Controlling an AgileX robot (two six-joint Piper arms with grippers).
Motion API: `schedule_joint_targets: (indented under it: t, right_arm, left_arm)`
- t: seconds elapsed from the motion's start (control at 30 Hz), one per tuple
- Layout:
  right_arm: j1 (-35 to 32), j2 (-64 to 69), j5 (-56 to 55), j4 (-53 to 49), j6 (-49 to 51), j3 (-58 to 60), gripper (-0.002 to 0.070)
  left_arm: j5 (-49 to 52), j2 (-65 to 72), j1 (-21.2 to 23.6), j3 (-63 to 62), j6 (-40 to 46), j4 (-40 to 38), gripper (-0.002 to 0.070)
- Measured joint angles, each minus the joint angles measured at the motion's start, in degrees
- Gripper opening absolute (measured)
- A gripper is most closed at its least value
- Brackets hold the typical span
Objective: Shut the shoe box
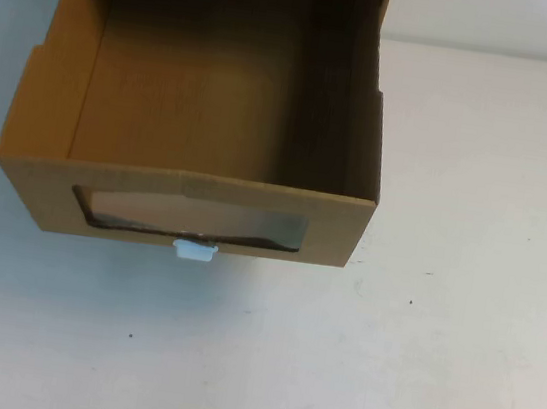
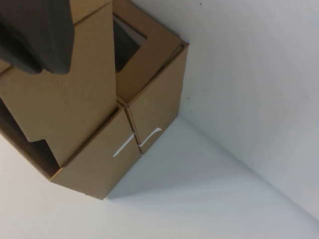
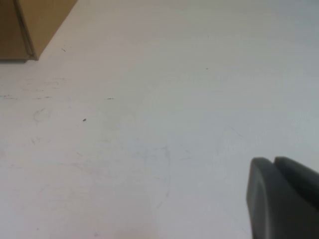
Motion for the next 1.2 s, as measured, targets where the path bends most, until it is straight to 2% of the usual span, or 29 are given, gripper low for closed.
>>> schedule_joint_targets:
  t: [0.1,0.3,0.47,0.6,0.8,0.93,1.1,1.2]
  right_arm:
    - [0.0,0.0,0.0,0.0,0.0,0.0,-0.0013]
    - [0.0,0.0,0.0,0.0,0.0,0.0,-0.0013]
    - [0.0,0.0,0.0,0.0,0.0,0.0,-0.0013]
    - [0.0,0.0,0.0,0.0,0.0,0.0,-0.0013]
    - [0.0,0.0,0.0,0.0,0.0,0.0,-0.0013]
    - [0.0,0.0,0.0,0.0,0.0,0.0,-0.0013]
    - [0.0,0.0,0.0,0.0,0.0,0.0,-0.0013]
    - [0.0,0.0,0.0,0.0,0.0,0.0,-0.0013]
  left_arm:
    - [0.8,0.0,0.0,0.0,0.3,0.0,-0.0005]
    - [8.3,0.0,0.0,0.0,6.9,1.9,-0.0005]
    - [8.6,0.0,0.0,-0.3,8.1,0.7,-0.0005]
    - [11.6,2.3,0.0,-6.5,11.3,1.4,-0.0005]
    - [19.5,17.7,0.0,-21.4,13.8,2.4,-0.0005]
    - [28.5,30.8,0.0,-33.9,22.2,0.1,-0.0005]
    - [38.0,44.3,0.0,-48.0,39.6,-11.6,-0.0005]
    - [39.7,49.6,0.0,-53.6,45.0,-15.3,-0.0005]
